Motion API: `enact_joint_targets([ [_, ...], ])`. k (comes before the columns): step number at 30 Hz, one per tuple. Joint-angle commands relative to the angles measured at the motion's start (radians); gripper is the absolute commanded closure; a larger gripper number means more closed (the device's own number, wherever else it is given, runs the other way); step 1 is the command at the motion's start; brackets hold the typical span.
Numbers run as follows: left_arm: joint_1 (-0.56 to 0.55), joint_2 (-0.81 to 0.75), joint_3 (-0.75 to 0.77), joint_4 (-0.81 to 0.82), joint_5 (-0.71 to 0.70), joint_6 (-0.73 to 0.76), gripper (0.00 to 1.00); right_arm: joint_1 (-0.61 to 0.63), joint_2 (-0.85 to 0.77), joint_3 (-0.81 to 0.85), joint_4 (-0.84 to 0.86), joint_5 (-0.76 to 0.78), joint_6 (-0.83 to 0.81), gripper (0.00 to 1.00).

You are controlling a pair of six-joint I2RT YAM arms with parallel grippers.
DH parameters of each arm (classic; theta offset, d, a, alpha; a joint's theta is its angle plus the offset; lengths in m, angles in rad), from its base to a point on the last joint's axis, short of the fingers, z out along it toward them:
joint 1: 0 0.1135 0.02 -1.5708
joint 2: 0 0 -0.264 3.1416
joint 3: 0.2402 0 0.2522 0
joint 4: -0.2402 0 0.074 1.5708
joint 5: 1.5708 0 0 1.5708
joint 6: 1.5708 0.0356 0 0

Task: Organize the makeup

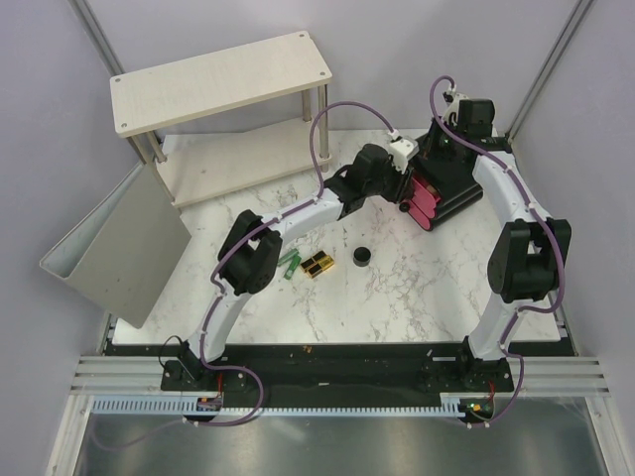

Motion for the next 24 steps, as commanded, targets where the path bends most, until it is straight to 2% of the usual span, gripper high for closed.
enact_joint_targets([
  [1,0.004,0.014,0.072,0.244,-0.011,-0.100,0.97,0.001,0.041,-0.084,-0.209,0.038,-0.018,1.00],
  [5,0.003,0.033,0.071,0.310,0.000,-0.122,0.97,0.003,0.033,-0.093,-0.209,0.038,-0.020,1.00],
  [12,0.003,0.054,0.075,0.333,-0.006,-0.133,0.95,0.001,0.029,-0.096,-0.204,0.032,-0.018,1.00],
  [15,0.003,0.059,0.078,0.339,0.004,-0.136,0.85,0.001,0.029,-0.098,-0.204,0.029,-0.016,1.00],
  [17,0.003,0.059,0.077,0.344,0.013,-0.128,0.75,0.001,0.027,-0.101,-0.203,0.027,-0.016,1.00],
  [18,0.003,0.053,0.074,0.346,0.021,-0.123,0.66,0.001,0.027,-0.102,-0.204,0.027,-0.016,1.00],
  [20,0.003,0.044,0.063,0.347,0.033,-0.111,0.59,0.003,0.024,-0.104,-0.203,0.029,-0.018,1.00],
  [21,0.003,0.030,0.048,0.349,0.046,-0.108,0.50,0.001,0.024,-0.105,-0.203,0.027,-0.016,1.00],
  [23,0.003,0.013,0.037,0.350,0.056,-0.099,0.42,0.001,0.023,-0.108,-0.203,0.030,-0.018,1.00],
  [24,0.003,-0.005,0.022,0.350,0.066,-0.096,0.31,0.003,0.023,-0.107,-0.201,0.030,-0.018,1.00],
])
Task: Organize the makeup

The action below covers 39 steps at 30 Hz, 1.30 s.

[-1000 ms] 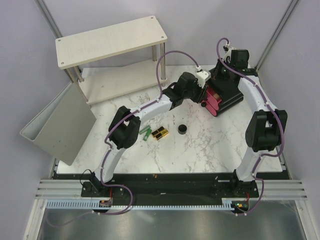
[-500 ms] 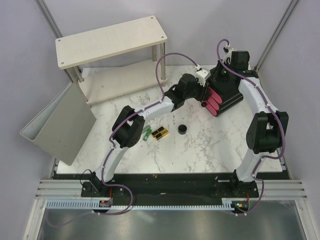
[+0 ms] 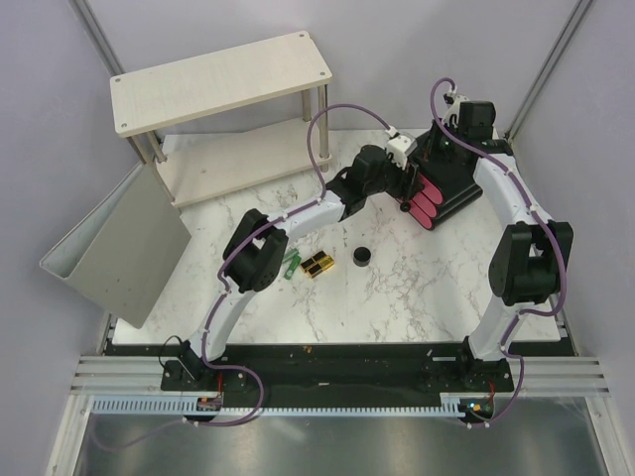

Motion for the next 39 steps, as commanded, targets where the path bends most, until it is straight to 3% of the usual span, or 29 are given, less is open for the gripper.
enact_joint_targets([
  [1,0.000,-0.073,0.005,0.171,0.037,-0.006,0.27,0.001,0.049,-0.072,-0.216,0.034,-0.017,1.00],
  [4,0.002,-0.118,-0.035,0.172,0.039,0.032,0.18,0.001,0.047,-0.072,-0.214,0.034,-0.018,1.00],
  [11,0.000,-0.233,-0.182,0.174,0.030,0.109,0.14,0.001,0.055,-0.066,-0.213,0.036,-0.017,1.00],
  [21,0.000,-0.308,-0.434,0.177,0.059,0.207,0.27,0.001,0.061,-0.066,-0.211,0.034,-0.017,1.00],
  [39,0.002,-0.098,-0.218,0.134,0.070,0.180,0.30,0.001,0.058,-0.075,-0.210,0.025,-0.015,1.00],
])
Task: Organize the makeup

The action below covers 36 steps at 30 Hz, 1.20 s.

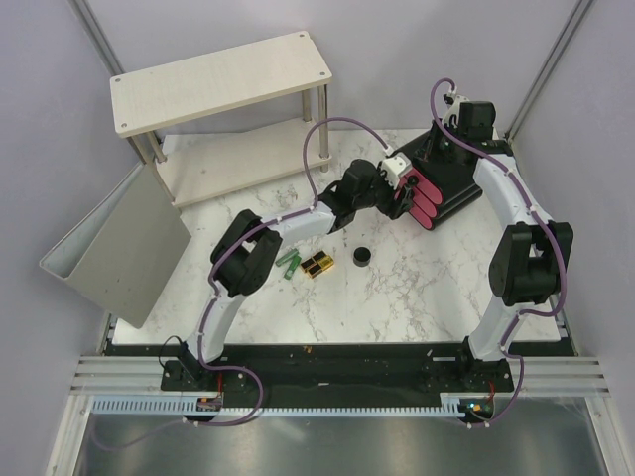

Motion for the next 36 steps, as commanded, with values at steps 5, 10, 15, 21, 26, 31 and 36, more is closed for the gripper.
enact_joint_targets([
  [5,-0.001,0.068,0.122,0.024,-0.004,-0.048,0.30,0.001,0.053,-0.085,-0.209,0.024,-0.015,1.00],
  [10,-0.001,0.116,0.174,0.030,-0.002,-0.057,0.33,0.001,0.042,-0.094,-0.209,0.028,-0.017,1.00],
  [15,0.006,0.136,0.194,0.024,-0.014,-0.056,0.38,0.001,0.038,-0.096,-0.209,0.028,-0.017,1.00],
  [21,0.004,0.148,0.189,0.024,-0.010,-0.071,0.39,0.001,0.033,-0.097,-0.209,0.027,-0.017,1.00],
  [26,0.004,0.177,0.220,0.033,-0.019,-0.082,0.42,0.001,0.029,-0.105,-0.207,0.030,-0.018,1.00],
  [31,0.004,0.202,0.261,0.023,-0.014,-0.086,0.51,0.001,0.026,-0.111,-0.207,0.028,-0.020,1.00],
  [36,0.006,0.210,0.262,0.017,-0.008,-0.086,0.52,0.001,0.026,-0.108,-0.207,0.027,-0.020,1.00],
])
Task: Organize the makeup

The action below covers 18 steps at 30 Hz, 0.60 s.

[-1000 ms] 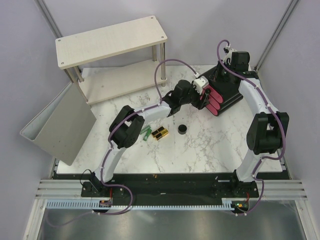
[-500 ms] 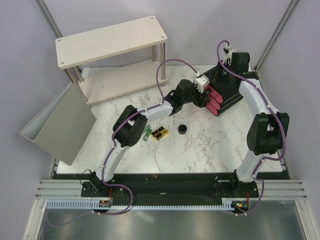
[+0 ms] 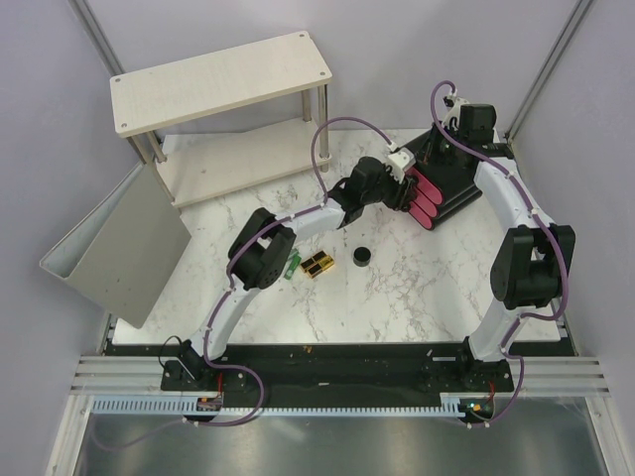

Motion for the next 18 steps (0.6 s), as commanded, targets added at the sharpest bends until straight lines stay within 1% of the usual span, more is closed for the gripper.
enact_joint_targets([
  [1,-0.004,0.023,0.051,0.021,-0.002,-0.020,0.51,0.001,0.053,-0.066,-0.226,0.043,-0.021,1.00],
  [5,-0.006,0.026,0.055,0.018,0.009,-0.017,0.52,0.001,0.055,-0.064,-0.226,0.039,-0.021,1.00],
  [6,-0.004,0.028,0.058,0.016,0.009,-0.016,0.53,0.001,0.056,-0.064,-0.225,0.039,-0.019,1.00],
  [8,-0.004,0.028,0.060,0.013,0.009,-0.017,0.60,0.001,0.057,-0.064,-0.225,0.036,-0.021,1.00],
  [9,-0.004,0.028,0.061,0.013,0.012,-0.016,0.64,0.001,0.055,-0.064,-0.225,0.037,-0.019,1.00],
  [10,-0.004,0.028,0.061,0.013,0.012,-0.016,0.76,0.001,0.055,-0.064,-0.226,0.037,-0.019,1.00],
  [13,-0.006,0.021,0.064,0.004,0.009,-0.017,0.98,0.001,0.052,-0.067,-0.225,0.039,-0.019,1.00],
  [18,-0.004,-0.012,0.057,-0.057,-0.003,-0.004,0.98,0.001,0.050,-0.067,-0.223,0.040,-0.021,1.00],
])
